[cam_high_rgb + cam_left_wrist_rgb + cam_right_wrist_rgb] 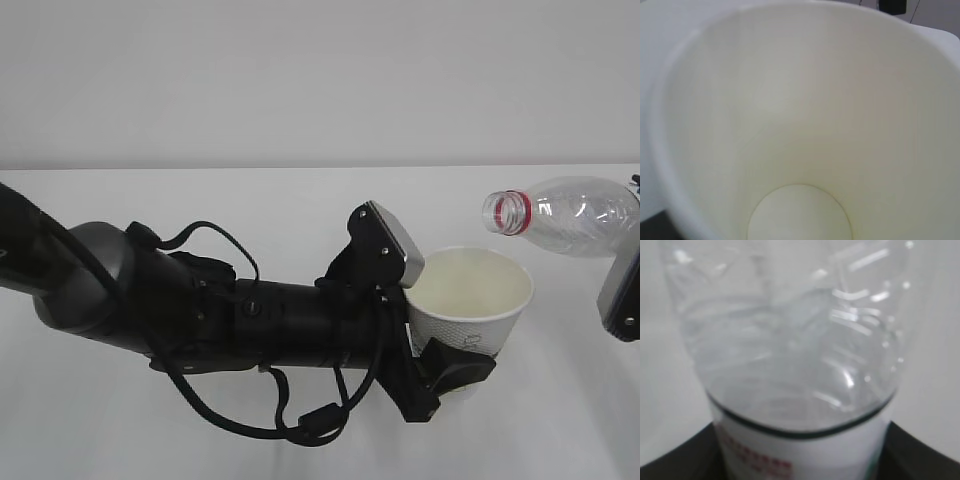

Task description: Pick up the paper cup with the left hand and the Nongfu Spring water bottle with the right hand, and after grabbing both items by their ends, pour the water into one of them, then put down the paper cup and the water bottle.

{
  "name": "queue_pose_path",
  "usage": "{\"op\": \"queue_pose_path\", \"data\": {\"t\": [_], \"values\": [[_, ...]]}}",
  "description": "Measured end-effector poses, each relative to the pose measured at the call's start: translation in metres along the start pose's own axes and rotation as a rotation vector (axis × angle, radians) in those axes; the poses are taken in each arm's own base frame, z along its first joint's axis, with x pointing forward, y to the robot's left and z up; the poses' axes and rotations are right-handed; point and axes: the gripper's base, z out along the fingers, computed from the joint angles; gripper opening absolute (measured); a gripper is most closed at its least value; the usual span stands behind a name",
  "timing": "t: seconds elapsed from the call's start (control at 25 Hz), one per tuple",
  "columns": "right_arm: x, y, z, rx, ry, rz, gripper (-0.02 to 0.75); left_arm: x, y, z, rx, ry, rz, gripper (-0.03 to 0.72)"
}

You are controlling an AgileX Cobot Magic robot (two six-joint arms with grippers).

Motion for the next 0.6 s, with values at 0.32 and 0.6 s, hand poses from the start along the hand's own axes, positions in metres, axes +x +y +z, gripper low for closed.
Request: {"op": "queue_pose_path", "data": {"t": [0.32,0.6], "values": [[0.0,0.0,0.0,0.0,0.0,-0.018,0.44,0.0,0.0,0.0,0.0,0.0,0.0,0.534],[0.0,0.0,0.0,0.0,0.0,-0.046,0.44,0.0,0.0,0.0,0.0,0.0,0.0,0.534]]}}
